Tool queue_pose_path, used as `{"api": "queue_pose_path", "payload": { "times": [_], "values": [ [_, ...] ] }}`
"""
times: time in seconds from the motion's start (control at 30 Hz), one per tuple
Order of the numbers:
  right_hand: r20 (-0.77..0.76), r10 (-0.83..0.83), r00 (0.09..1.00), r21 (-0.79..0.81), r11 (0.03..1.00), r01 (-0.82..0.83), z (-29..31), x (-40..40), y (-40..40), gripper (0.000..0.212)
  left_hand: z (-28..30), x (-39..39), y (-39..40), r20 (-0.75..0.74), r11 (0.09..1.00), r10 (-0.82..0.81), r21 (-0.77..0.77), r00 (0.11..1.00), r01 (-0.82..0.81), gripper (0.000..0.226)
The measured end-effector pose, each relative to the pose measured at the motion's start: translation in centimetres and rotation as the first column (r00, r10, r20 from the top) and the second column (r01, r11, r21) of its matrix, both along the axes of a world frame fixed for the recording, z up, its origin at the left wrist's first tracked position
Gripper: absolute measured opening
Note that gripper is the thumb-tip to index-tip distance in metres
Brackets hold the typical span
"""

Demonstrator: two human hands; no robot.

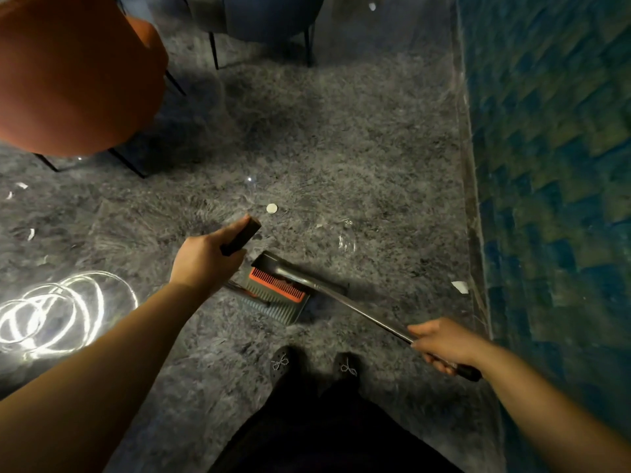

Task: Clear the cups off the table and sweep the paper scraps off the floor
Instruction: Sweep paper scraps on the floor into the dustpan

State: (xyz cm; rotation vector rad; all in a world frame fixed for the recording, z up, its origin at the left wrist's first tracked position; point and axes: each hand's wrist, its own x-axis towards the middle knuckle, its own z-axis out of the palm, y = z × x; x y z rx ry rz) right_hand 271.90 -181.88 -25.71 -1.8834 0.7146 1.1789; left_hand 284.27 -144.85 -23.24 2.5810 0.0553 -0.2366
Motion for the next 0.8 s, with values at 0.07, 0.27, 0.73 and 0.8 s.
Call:
{"api": "queue_pose_path", "payload": {
  "times": [0.07,0.27,0.73,0.8],
  "values": [
    [0.024,-0.037,0.999,-0.004,0.999,0.037,0.1,-0.4,0.0,0.048,0.0,0.0,0.2,0.002,1.0,-0.005,-0.007,1.0,0.005,0.06],
    [0.071,-0.07,0.995,-0.077,0.994,0.075,-1.7,0.5,1.2,0.045,0.1,0.4,0.1,0.027,0.999,-0.001,-0.038,1.0,0.002,0.059],
    [0.031,-0.047,0.998,-0.071,0.996,0.05,-1.7,-0.4,1.8,0.028,0.1,2.6,-0.3,0.03,0.999,0.022,-0.03,0.999,-0.021,0.058],
    [0.038,-0.101,0.994,-0.072,0.992,0.104,-1.5,-1.2,1.4,0.029,0.1,2.7,0.0,0.038,0.999,0.017,-0.029,0.999,-0.016,0.058]
  ]
}}
